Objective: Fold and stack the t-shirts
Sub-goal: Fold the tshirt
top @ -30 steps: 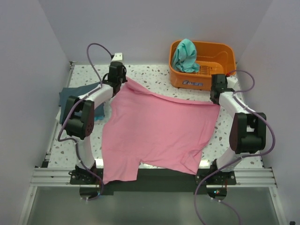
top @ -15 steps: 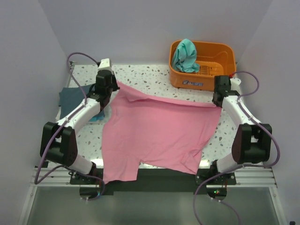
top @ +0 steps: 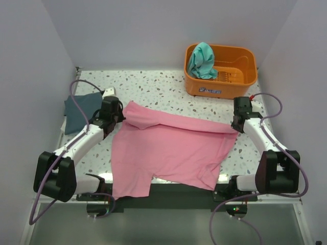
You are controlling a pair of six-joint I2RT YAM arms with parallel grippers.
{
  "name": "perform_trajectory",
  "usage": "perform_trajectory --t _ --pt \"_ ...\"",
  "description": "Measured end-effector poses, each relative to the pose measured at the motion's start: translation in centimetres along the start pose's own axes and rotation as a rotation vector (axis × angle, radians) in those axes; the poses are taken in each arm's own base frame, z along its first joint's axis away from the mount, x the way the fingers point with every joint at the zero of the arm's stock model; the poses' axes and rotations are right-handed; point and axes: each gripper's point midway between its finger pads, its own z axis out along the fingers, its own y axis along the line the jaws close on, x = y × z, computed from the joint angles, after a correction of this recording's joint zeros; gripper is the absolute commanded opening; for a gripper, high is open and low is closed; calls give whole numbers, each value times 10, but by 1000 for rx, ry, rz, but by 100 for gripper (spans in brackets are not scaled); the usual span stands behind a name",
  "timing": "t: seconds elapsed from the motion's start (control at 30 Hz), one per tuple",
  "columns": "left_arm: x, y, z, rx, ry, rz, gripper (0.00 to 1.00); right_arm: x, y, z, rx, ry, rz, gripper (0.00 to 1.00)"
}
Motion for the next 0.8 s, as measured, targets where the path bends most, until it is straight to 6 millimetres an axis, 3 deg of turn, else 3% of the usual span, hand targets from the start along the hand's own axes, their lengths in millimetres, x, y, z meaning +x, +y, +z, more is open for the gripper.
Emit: perform_trajectory --t 0.1,0.17,0.2,0.23,0.3,0.33,0.37,0.4,0.43,0.47,0.5,0.67,0.8 --pt "13 7 -1 -18 25 -6 0 14 -5 3 14 29 -10 4" --pt "24 12 -1 -31 52 -3 17 22 -8 5 20 44 -13 14" --pt "31 15 -1 -38 67 1 22 26 -9 5 19 54 -14 19" --pt "36 17 -2 -46 83 -2 28 31 -10 6 17 65 -15 37" --pt "45 22 -3 -61 113 1 41 39 -13 5 17 87 -19 50" --pt "49 23 -4 -68 125 3 58 43 -15 4 19 98 -23 65" --pt "50 25 -5 -71 133 6 73 47 -17 2 22 110 -29 73" --pt "52 25 -7 -74 139 1 79 48 -18 0 21 113 -23 78" --pt "52 26 -11 -75 143 -2 85 48 -20 -4 19 115 -22 94" --pt "51 26 -14 -74 142 -8 90 48 -21 -7 17 112 -18 99" --pt "49 25 -18 -62 137 -15 100 46 -23 -12 13 106 -12 99" --pt "27 1 -38 57 79 -40 100 38 -25 -39 -66 63 28 99" --pt "17 -29 -41 163 53 -34 100 47 -13 -54 -117 60 -20 99"
